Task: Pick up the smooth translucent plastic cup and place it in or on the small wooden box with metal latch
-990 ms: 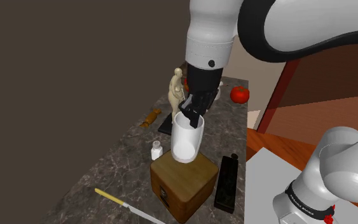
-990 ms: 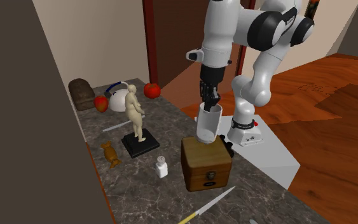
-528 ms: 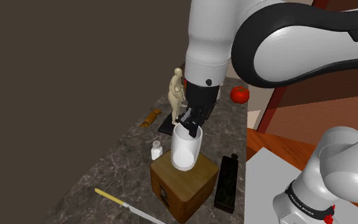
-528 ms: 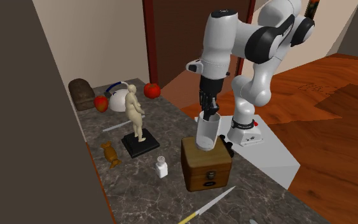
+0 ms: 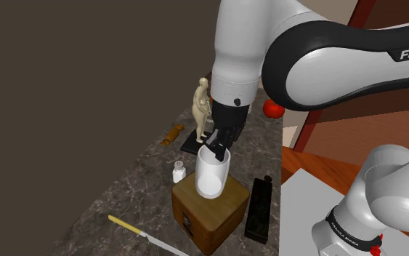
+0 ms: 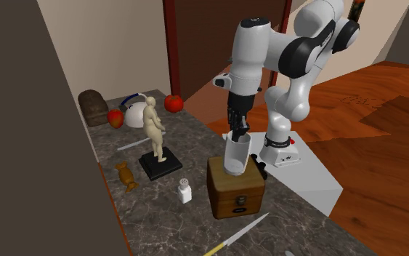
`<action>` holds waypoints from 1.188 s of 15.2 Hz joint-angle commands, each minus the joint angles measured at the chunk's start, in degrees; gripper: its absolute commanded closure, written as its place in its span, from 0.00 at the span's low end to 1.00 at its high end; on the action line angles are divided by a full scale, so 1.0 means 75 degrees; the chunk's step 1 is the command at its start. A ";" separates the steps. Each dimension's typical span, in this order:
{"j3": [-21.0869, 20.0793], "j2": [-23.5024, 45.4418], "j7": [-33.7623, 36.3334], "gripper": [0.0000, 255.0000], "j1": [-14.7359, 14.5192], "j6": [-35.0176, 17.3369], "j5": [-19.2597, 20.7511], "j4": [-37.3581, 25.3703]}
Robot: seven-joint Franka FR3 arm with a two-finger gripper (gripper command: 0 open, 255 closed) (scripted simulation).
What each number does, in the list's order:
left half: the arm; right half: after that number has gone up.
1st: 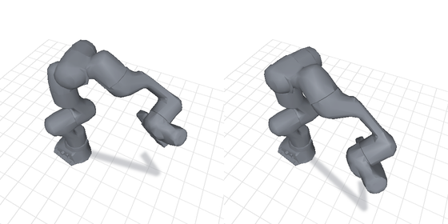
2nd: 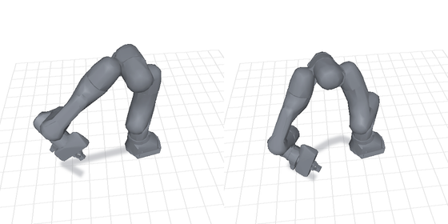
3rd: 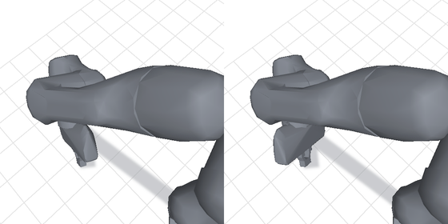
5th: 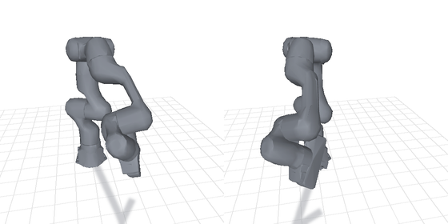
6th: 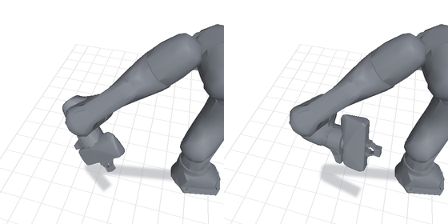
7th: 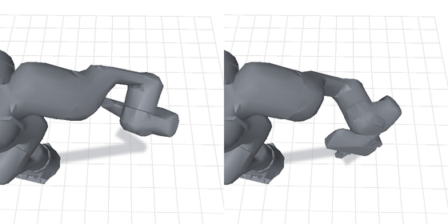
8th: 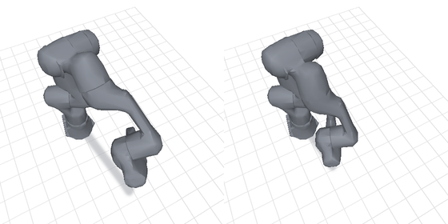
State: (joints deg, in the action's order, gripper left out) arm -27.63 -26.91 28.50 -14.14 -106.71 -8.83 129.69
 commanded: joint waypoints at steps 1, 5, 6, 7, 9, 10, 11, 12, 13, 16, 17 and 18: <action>-0.0002 0.0003 0.0001 1.00 -0.0001 -0.0001 -0.0001 0.0002; -0.0003 0.0004 0.0001 0.00 -0.0001 -0.0002 -0.0001 0.0001; -0.0002 0.0004 0.0001 0.00 -0.0001 -0.0002 -0.0001 0.0002; -0.0002 0.0003 0.0001 0.00 -0.0001 -0.0001 -0.0001 0.0002; 0.0062 -0.0035 0.0005 0.00 0.0012 0.0516 0.0029 -0.0480; 0.0090 -0.0036 0.0012 0.00 0.0021 0.0772 0.0047 -0.0734; 0.0110 -0.0029 0.0019 0.00 0.0029 0.0972 0.0063 -0.0941; 0.0109 -0.0030 0.0018 0.00 0.0029 0.0972 0.0063 -0.0941; 0.0110 -0.0031 0.0018 0.00 0.0029 0.0972 0.0063 -0.0940; 0.0110 -0.0030 0.0018 0.00 0.0029 0.0972 0.0063 -0.0941; 0.0110 -0.0029 0.0018 0.00 0.0029 0.0972 0.0063 -0.0941; 0.0110 -0.0029 0.0018 0.00 0.0029 0.0972 0.0063 -0.0941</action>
State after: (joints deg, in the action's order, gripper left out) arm -26.81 -27.13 28.64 -13.93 -99.44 -8.35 122.66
